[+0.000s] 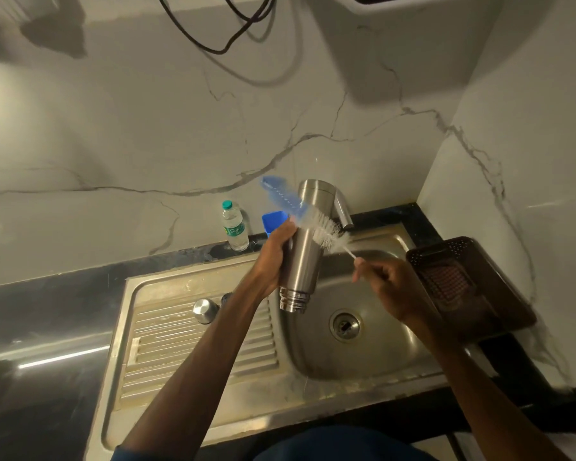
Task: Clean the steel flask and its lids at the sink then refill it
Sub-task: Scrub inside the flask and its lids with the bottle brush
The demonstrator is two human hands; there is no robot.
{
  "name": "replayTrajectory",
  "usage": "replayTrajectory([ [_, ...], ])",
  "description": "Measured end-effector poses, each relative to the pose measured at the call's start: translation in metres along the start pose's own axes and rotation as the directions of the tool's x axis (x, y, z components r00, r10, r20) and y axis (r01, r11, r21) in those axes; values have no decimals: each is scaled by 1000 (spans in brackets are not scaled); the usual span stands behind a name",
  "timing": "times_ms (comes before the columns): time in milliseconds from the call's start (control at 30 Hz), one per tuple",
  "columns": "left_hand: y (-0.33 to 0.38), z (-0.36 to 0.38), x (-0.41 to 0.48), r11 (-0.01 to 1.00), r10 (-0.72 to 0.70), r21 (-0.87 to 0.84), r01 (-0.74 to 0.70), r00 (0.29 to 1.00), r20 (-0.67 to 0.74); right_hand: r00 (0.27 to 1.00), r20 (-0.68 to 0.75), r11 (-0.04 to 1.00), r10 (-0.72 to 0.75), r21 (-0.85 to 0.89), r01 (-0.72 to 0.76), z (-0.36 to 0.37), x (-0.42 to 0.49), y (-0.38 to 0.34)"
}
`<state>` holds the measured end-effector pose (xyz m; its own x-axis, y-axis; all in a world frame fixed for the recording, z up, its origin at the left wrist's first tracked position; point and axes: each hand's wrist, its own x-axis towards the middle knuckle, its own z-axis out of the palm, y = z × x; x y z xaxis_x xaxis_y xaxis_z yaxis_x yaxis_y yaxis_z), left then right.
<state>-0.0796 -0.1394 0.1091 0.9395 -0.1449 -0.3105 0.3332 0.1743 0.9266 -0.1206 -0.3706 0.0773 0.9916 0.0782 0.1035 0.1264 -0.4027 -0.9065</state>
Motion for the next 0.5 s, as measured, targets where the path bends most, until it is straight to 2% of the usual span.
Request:
replayTrajectory([
  [100, -4, 5, -1, 1000, 19, -2, -19, 999, 28, 993, -116, 1000, -16, -12, 15, -3, 22, 0],
  [200, -4, 10, -4, 999, -27, -41, 29, 999, 47, 981, -193, 999, -33, -23, 29, -9, 39, -5],
  [333, -2, 9, -6, 994, -46, -94, 55, 994, 96, 981, -185, 998, -63, -3, 64, -2, 38, -2],
  [500, -2, 2, -6, 988, -66, -136, 75, 996, 68, 990, -135, 997, 26, 82, -15, 3, 7, 7],
])
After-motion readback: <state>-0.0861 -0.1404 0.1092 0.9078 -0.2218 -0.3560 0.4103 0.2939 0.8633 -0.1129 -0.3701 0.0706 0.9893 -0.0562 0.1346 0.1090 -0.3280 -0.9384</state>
